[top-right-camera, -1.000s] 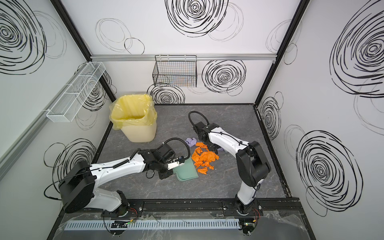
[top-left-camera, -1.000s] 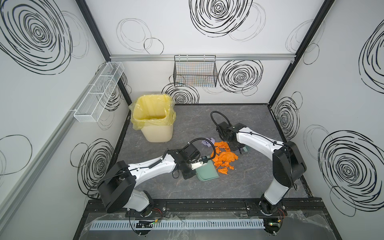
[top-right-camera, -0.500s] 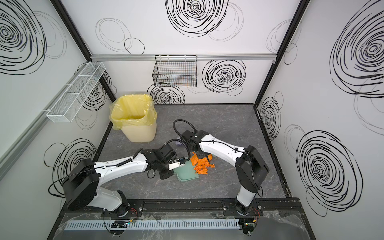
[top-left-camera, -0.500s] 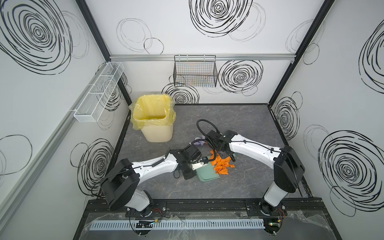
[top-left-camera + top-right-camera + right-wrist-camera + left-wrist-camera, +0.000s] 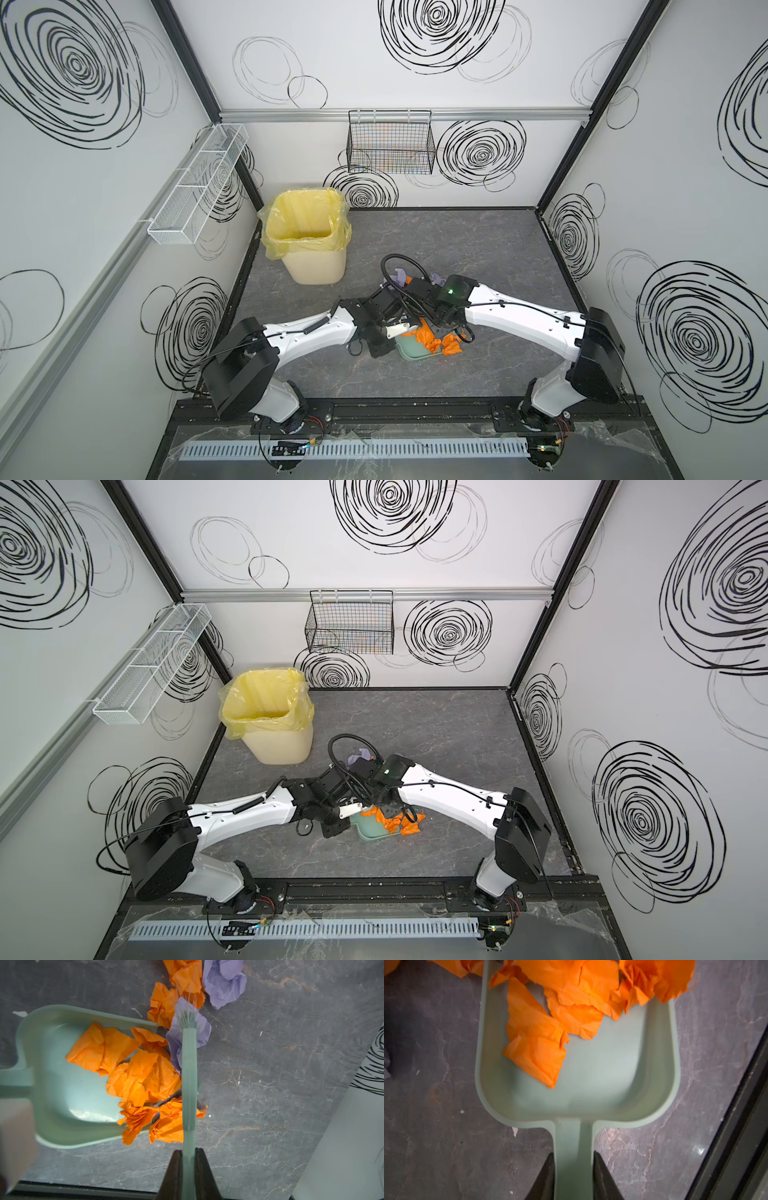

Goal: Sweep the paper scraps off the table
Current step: 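Sweep the orange scraps with the right gripper's brush into the dustpan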

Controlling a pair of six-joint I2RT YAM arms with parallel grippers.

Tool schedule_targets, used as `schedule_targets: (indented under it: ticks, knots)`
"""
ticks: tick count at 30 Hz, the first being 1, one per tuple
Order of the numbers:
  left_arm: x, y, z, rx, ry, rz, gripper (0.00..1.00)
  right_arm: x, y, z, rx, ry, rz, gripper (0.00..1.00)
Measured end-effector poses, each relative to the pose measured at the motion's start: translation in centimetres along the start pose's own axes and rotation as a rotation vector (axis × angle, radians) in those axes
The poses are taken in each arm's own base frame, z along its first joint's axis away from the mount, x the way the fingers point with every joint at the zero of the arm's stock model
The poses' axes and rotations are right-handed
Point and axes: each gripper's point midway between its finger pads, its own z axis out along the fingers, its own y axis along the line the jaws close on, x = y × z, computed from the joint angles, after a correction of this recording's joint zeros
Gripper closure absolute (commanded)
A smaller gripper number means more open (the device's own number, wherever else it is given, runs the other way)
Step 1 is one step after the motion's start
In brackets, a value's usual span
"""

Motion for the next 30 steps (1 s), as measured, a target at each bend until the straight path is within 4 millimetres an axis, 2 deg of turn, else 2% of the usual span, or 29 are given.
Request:
schedule_targets:
  ticks: [4, 8, 13, 25, 30]
  knots:
    - [0.0, 0.1, 0.0, 0.0, 0.0, -0.003, 1.0, 0.2, 1.2, -1.3, -0.058, -0.019, -0.001, 1.0]
    - [0.1, 0.2, 0.1, 0.003, 0.002, -0.01, 1.0, -0.3, 2.2, -3.6, -0.138, -0.079, 0.022, 1.0]
    - [0.0, 0.4, 0.0, 0.006, -0.006, -0.019, 1.0, -0.9, 1.9, -6.3, -0.215, -0.149, 0.082, 1.0]
    - [0.2, 1.1, -0.1, 0.013, -0.015, -0.049, 1.0, -0.9, -1.8, -10.5, -0.242, -0.304, 0.23, 1.0]
    - [0.3, 1.1, 0.0, 0.015, -0.017, -0.052, 1.0, -0.8, -4.2, -11.2, -0.194, -0.351, 0.307, 1.0]
